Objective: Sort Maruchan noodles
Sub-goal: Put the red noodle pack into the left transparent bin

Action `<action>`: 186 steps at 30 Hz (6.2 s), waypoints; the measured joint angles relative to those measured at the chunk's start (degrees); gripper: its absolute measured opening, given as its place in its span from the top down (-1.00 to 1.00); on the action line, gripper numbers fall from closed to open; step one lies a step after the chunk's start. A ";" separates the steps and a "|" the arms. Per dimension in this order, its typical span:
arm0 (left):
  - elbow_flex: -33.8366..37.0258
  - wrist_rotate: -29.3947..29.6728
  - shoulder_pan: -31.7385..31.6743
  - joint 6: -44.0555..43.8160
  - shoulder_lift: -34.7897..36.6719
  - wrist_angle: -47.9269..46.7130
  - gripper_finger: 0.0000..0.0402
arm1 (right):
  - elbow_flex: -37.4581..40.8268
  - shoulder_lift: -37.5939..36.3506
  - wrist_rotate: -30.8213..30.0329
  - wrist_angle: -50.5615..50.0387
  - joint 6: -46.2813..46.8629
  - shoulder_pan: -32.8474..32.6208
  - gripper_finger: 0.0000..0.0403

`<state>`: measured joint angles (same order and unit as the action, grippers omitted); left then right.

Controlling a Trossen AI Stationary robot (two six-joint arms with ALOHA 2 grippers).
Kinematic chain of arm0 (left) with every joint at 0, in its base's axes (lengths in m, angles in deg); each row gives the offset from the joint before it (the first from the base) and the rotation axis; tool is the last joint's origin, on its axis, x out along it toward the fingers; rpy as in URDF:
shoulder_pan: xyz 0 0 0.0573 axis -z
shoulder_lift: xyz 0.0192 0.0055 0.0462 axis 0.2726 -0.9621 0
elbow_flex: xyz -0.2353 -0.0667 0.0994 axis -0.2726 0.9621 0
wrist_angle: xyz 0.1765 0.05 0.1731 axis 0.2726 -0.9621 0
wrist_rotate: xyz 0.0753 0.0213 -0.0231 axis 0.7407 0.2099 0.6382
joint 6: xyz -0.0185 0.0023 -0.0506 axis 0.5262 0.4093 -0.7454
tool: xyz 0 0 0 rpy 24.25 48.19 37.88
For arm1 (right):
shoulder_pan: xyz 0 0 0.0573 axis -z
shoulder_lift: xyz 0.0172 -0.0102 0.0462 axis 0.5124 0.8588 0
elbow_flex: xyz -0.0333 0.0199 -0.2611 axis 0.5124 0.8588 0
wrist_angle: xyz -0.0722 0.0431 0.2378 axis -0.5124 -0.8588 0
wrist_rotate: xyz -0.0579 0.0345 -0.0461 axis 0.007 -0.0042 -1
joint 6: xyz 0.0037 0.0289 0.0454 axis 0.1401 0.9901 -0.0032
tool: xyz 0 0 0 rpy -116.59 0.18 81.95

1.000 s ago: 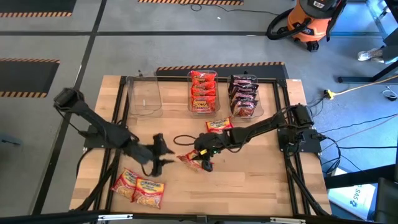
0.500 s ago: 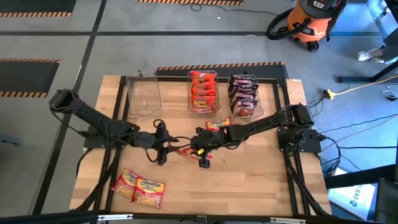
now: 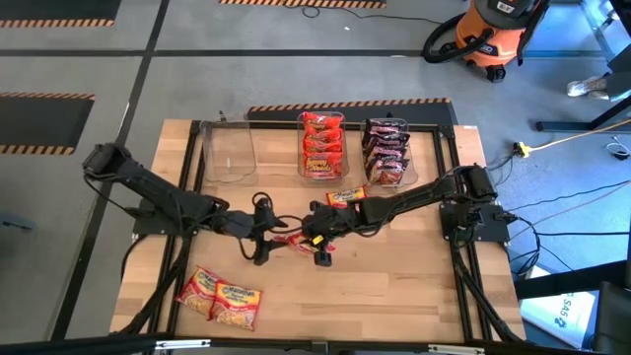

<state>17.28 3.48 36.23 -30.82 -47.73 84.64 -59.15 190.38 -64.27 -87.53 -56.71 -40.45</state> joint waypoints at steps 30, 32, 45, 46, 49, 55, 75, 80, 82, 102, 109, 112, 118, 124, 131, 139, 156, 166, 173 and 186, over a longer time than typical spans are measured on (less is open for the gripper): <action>-0.01 -10.59 -5.67 2.54 -7.30 2.82 0.48 | -10.40 -5.92 -2.70 -31.41 -1.49 0.94 -0.15; 0.02 -10.44 -5.73 2.54 -4.86 0.18 0.48 | -10.33 -8.17 -5.57 -37.98 -1.68 0.35 -0.25; 4.18 -2.48 -6.70 8.39 4.71 11.23 0.47 | 34.93 -18.48 -9.55 33.86 -0.60 0.03 -0.39; 5.07 -2.25 -7.03 8.58 4.74 14.15 0.47 | 37.31 -17.82 -10.67 39.84 0.47 -0.10 -0.39; 7.75 -2.25 -8.34 8.61 4.26 22.48 0.47 | 41.17 -16.41 -13.43 53.04 2.78 -0.13 -0.39; 11.23 -2.22 -11.54 8.99 4.24 33.36 0.47 | 39.32 -14.56 -13.95 60.03 -0.41 -0.09 -0.39; 11.52 -8.77 -16.82 15.47 4.28 40.09 0.47 | 23.02 -7.50 -8.41 54.93 -5.97 5.92 -0.15; 11.52 -8.48 -16.82 16.46 4.28 40.09 0.46 | 22.99 -7.50 -8.61 55.38 -7.39 5.95 0.35; 11.52 -8.47 -16.82 16.07 4.28 39.94 0.45 | 22.97 -7.50 -8.56 54.86 -7.46 5.95 0.52; 7.77 -9.96 -16.82 16.09 12.93 15.77 -0.18 | 22.93 -8.07 -6.95 46.27 -7.58 5.99 0.64; 0.64 -8.20 -18.86 16.52 20.88 -5.15 -0.26 | 22.93 -7.84 -6.79 39.06 -5.65 6.73 0.59; -3.41 -8.22 -20.76 16.61 20.73 -10.68 -0.26 | 22.95 -6.70 -6.40 37.03 -5.37 6.78 0.64; -11.32 -16.85 -24.37 17.56 12.53 -15.63 -0.24 | 22.94 -4.52 -5.33 36.92 -3.06 6.78 0.59; -20.85 -20.18 -26.23 17.59 -0.23 -26.64 -0.24 | 22.93 -4.52 -5.31 36.77 -3.17 6.78 0.63; -33.10 -27.99 -26.42 16.65 -12.61 -38.01 -0.24 | 22.95 -4.52 -4.81 33.55 -4.57 7.11 0.58; -38.07 -23.63 -24.67 20.08 -17.86 -44.88 -0.24 | 22.95 -4.52 -5.37 33.82 -4.11 7.87 0.63; -37.97 -23.68 -24.66 23.28 -22.87 -45.39 -0.14 | 22.97 -4.55 -3.35 38.38 -2.89 7.78 0.60; -37.94 -26.31 -25.97 25.35 -22.29 -47.23 0.54 | 20.99 -4.55 -5.22 39.01 -2.93 7.82 0.21; -37.94 -21.96 -26.13 26.69 -18.94 -53.04 0.74 | 17.23 -5.59 -5.59 32.73 -5.79 7.82 -0.23; -37.83 -6.38 -33.27 32.15 -5.17 -69.48 0.70 | 16.31 -4.85 -6.36 33.27 -12.41 7.74 -0.38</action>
<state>-20.55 -2.90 2.97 1.33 -52.90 15.16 -42.84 185.52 -70.63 -54.25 -69.11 -32.71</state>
